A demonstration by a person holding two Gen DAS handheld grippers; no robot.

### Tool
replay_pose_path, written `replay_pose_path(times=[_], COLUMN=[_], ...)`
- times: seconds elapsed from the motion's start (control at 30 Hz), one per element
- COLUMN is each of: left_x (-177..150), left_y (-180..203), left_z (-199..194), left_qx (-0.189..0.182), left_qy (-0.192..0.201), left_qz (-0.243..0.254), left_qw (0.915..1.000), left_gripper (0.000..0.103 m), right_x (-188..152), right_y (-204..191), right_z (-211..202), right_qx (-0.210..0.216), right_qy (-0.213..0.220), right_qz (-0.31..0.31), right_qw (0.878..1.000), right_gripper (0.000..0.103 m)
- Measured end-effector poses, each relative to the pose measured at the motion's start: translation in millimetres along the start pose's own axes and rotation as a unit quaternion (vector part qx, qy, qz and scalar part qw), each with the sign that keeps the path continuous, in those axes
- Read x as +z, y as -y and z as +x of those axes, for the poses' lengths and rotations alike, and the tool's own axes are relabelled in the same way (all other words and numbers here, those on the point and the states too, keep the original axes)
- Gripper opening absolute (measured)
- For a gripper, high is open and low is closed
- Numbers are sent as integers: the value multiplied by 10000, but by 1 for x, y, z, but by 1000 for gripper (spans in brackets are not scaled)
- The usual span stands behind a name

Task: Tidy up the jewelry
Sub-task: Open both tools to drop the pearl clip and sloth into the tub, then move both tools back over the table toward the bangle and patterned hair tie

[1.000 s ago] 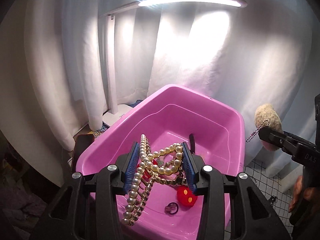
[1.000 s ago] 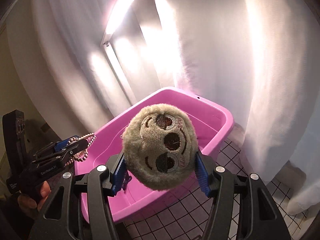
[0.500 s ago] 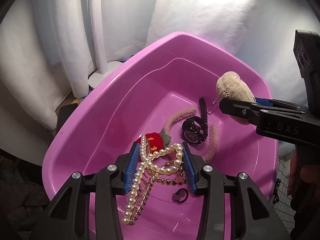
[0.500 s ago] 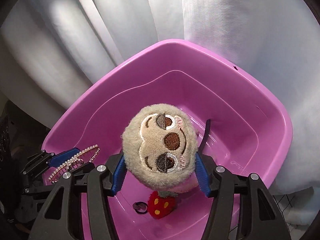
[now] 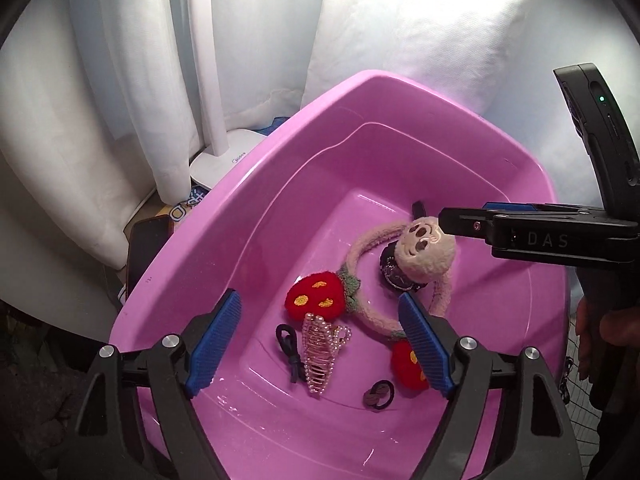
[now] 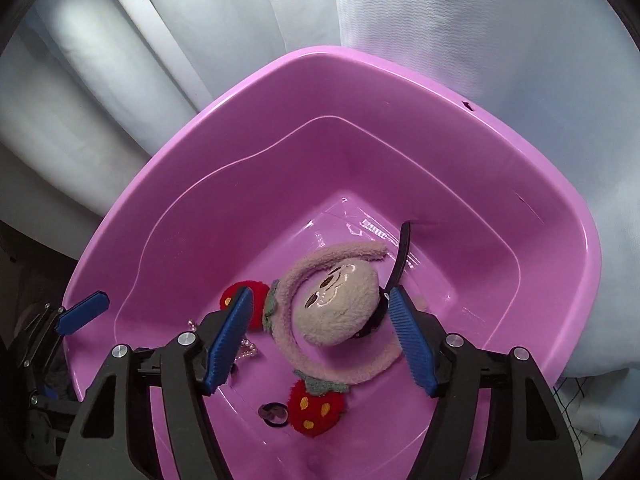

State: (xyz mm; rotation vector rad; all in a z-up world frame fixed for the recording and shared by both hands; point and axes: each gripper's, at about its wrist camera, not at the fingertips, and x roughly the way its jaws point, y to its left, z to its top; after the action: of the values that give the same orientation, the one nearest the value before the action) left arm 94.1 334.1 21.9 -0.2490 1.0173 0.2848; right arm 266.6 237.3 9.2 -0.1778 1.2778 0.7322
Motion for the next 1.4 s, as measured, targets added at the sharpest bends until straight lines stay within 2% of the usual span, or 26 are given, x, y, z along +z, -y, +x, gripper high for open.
replay_pose_path(times=[0.33, 1.0, 1.23, 1.4], left_x=[-5, -19, -29, -40], left_y=[-9, 6, 18, 37], left_z=[-1, -40, -63, -78], left_qx=[81, 100, 101, 33], left_qy=[-105, 217, 447, 578], left_qz=[-143, -80, -59, -12], left_qw=[9998, 9997, 9989, 9983], left_gripper=[79, 79, 79, 79], right_x=[-2, -22, -46, -81], right_y=[1, -2, 3, 21], right_z=[-15, -51, -83, -113], right_qx=[67, 78, 138, 117], right_qy=[129, 406, 686, 919], right_qz=[-34, -149, -130, -19], right_qw=[9999, 9990, 9975, 9957], right_gripper=[68, 68, 68, 68])
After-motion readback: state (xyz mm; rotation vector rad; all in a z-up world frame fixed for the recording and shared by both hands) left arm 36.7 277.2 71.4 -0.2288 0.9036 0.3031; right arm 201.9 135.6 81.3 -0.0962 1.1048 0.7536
